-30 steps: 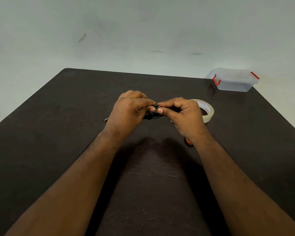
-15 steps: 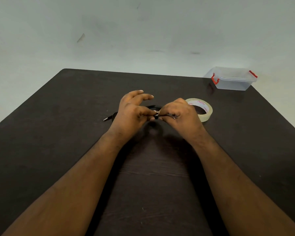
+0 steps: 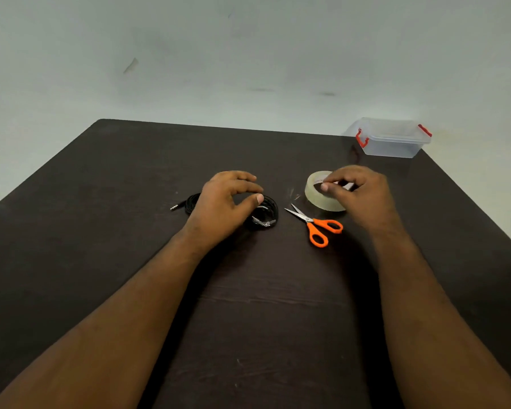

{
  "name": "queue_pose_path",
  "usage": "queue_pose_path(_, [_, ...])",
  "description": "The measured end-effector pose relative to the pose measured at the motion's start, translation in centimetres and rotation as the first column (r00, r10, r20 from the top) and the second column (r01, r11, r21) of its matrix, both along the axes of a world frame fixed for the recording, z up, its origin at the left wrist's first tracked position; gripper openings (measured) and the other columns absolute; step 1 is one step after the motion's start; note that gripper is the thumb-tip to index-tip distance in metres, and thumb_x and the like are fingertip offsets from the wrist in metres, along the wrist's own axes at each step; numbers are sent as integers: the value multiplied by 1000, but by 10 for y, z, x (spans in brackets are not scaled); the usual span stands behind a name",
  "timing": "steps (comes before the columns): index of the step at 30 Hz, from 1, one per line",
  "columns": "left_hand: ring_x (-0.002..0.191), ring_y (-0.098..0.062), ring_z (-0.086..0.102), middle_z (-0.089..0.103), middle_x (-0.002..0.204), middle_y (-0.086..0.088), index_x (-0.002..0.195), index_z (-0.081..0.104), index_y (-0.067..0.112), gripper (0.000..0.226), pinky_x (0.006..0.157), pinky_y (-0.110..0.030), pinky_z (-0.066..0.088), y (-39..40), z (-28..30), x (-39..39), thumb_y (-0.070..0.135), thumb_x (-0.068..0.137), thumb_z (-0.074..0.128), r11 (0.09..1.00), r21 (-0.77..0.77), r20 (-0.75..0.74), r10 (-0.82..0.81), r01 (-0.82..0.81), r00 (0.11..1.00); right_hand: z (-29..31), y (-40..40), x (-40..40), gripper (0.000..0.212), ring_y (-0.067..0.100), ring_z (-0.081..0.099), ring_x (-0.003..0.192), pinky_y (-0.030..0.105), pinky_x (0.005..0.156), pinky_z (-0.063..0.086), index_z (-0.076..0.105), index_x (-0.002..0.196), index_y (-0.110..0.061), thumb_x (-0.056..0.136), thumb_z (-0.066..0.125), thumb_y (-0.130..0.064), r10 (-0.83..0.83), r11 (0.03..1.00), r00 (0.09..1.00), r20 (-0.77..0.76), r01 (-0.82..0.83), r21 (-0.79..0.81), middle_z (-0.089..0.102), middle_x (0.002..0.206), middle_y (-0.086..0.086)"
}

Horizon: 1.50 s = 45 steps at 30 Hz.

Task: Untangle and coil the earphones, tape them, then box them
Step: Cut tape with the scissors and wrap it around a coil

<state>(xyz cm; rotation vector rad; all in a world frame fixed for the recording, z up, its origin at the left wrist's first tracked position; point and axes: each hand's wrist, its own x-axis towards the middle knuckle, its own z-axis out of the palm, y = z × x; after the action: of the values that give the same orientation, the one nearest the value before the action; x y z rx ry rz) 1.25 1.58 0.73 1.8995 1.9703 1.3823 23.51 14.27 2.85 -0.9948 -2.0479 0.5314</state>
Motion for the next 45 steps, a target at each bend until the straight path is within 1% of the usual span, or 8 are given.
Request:
queue_pose_path(4, [107,-4,60,68,105,9,102,76,17,17,101,-26,45,16,6,27,21,86,72,999,-23,149,28,-25,988,-2,8,16,15,8,57,99,26,87,43,77,96,-20,82,73,-16,-37,999,996,82,39,-21,70,103,-6])
queue_pose_path(10, [137,-26,38,44,147,-4,141,48,35,58,111,-50,34,64,11,34,37,87,68,913,-405,-63,-89,56,994,-9,10,7,34,12,55,117,35,105,41,72,113,-29,79,76,-26,-8,995,963,271,33,-90,67,121,-7])
queue_pose_path(14, [141,-25,30,33,154,2,132,54,42,49,111,-57,25,82,25,38,39,85,70,826,-563,-270,-186,2,945,-14,14,6,33,9,58,114,39,110,38,72,113,-29,80,75,-21,0,988,966,260,41,-152,70,116,-6])
queue_pose_path(21, [110,-11,52,64,108,13,89,72,31,16,90,-43,26,81,22,28,34,75,80,831,-557,-220,-167,17,961,-15,14,8,29,10,61,110,39,106,42,74,109,-25,80,76,-21,2,987,967,253,39,-158,72,112,-4])
queue_pose_path(28, [91,-4,49,59,76,21,77,69,31,10,100,-43,28,78,22,25,35,85,72,876,-474,-210,-10,-93,978,-16,15,7,24,12,57,116,43,106,41,75,106,-28,82,75,-27,-31,986,956,292,78,-150,71,113,-7])
queue_pose_path(34, [90,-4,64,71,79,13,85,76,27,3,100,-33,43,77,7,14,25,84,73,914,-406,-101,-21,-22,995,-17,16,8,20,9,58,114,40,105,42,75,104,-26,84,72,-24,-61,980,955,289,113,-165,72,111,-10])
queue_pose_path(38, [70,9,62,73,79,8,84,78,17,5,65,0,43,76,5,4,19,80,78,938,-342,71,-34,57,997,-19,21,7,21,10,59,112,40,104,44,75,105,-25,84,73,-23,-74,975,963,260,124,-182,72,111,-9])
queue_pose_path(45, [65,-1,65,72,71,4,70,74,10,20,55,-7,47,78,4,0,27,77,82,946,-319,127,-20,61,992,-15,22,9,20,13,57,114,36,104,43,75,105,-24,87,69,-18,-104,975,965,242,147,-168,71,113,-6])
